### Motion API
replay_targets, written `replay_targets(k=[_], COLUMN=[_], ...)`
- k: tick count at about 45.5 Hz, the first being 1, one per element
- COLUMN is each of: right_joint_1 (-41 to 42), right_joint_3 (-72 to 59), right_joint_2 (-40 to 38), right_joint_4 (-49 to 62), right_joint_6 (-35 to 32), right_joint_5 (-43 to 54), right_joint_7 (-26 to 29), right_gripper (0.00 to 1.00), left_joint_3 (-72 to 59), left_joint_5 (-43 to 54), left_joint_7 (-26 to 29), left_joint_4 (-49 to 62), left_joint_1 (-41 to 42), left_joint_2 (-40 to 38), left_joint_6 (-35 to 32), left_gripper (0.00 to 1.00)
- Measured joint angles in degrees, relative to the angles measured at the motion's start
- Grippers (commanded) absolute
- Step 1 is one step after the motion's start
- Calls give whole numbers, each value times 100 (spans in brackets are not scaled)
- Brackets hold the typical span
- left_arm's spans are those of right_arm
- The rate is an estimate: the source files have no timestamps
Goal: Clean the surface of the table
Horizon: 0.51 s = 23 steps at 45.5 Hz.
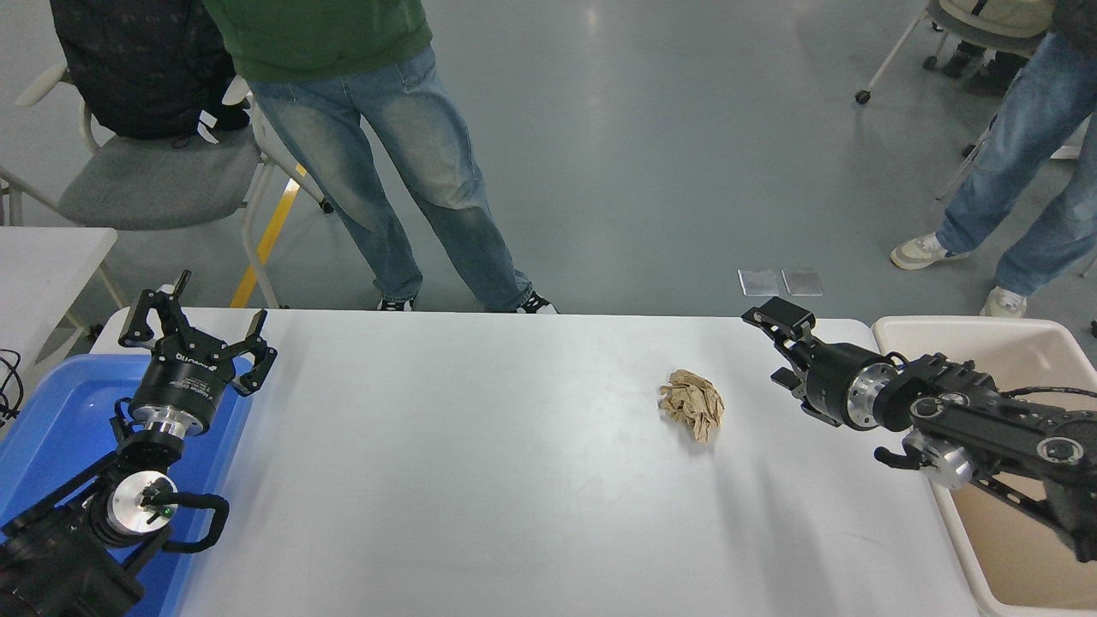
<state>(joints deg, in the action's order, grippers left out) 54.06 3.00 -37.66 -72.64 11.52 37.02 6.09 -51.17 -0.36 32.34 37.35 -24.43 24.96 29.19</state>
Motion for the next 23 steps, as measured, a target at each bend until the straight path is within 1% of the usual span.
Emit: replay_targets(k=[6, 13, 23], right_joint_1=[158, 319, 724], right_joint_3=[-171, -494, -1154], right_joint_2=[111, 332, 658], right_joint_4=[-44, -61, 30], right_joint_6=[-205, -310, -164], right_joint_5=[400, 770, 1482], right_joint_7=[255, 385, 450], right_gripper=[99, 99, 100], left_joint_3=[1, 2, 1], left_joint_5=[0, 0, 0], left_joint_7=[0, 0, 0], left_joint_4=[0, 0, 1], left_joint_1=[0, 0, 0], left_joint_2=[0, 0, 0], left_joint_6=[0, 0, 0], left_gripper=[99, 99, 99])
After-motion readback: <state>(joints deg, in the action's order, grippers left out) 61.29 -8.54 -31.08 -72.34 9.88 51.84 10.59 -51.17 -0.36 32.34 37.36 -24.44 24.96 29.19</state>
